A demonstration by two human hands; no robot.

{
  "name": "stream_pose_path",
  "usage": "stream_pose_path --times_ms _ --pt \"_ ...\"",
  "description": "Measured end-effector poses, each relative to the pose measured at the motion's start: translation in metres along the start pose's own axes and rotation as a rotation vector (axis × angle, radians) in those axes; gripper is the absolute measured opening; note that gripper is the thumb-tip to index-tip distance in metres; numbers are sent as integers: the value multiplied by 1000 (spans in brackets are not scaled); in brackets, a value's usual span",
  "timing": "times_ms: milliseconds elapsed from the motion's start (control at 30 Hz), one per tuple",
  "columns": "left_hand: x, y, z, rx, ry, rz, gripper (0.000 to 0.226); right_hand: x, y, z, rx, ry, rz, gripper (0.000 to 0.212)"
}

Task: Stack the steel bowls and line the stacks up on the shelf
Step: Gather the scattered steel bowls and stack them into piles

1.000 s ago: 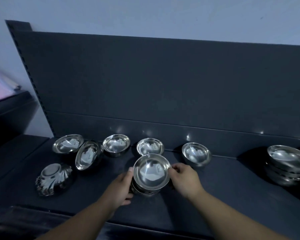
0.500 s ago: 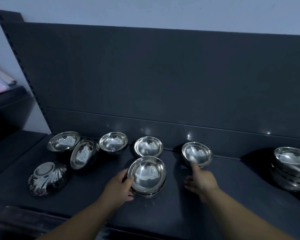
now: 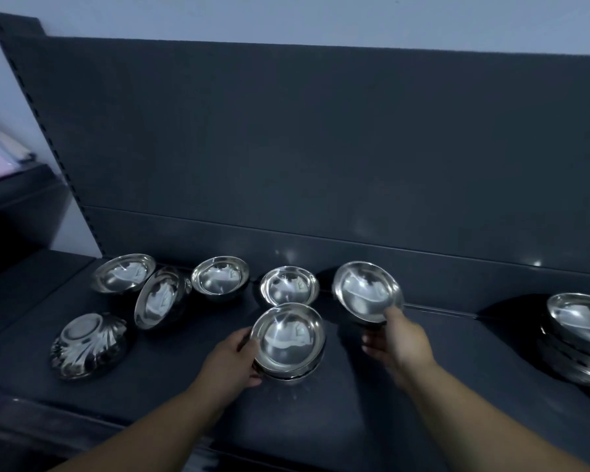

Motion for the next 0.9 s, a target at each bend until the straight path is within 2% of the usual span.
stream_pose_path --times_ms 167,267,400,533,767,900 --pt "-4 0 -7 -29 -36 -19 21 41 -31 50 212 -192 -125 26" --pt "-12 -3 -12 -43 -77 -28 32 47 -44 72 290 -347 -163 26" --pt "-30 -9 -16 -45 -109 -18 41 45 -46 88 312 -483 -220 23" --pt "-31 -10 -11 -16 45 4 24 36 -41 98 361 -566 -213 19" --pt "-23 -7 -17 -71 91 -4 22 36 -8 88 306 -532 -218 25" --pt "-26 -11 -31 -148 112 -2 20 20 20 90 306 -512 -135 22"
Point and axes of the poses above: each hand's wrist, its own y-axis towards the middle knuckle, its own z-axis out of the palm, x = y × z, the point moved 10 cm from there along y, towards the middle knuckle, and after that the axes turned 6 degrees about x, right-handed, at the moved point
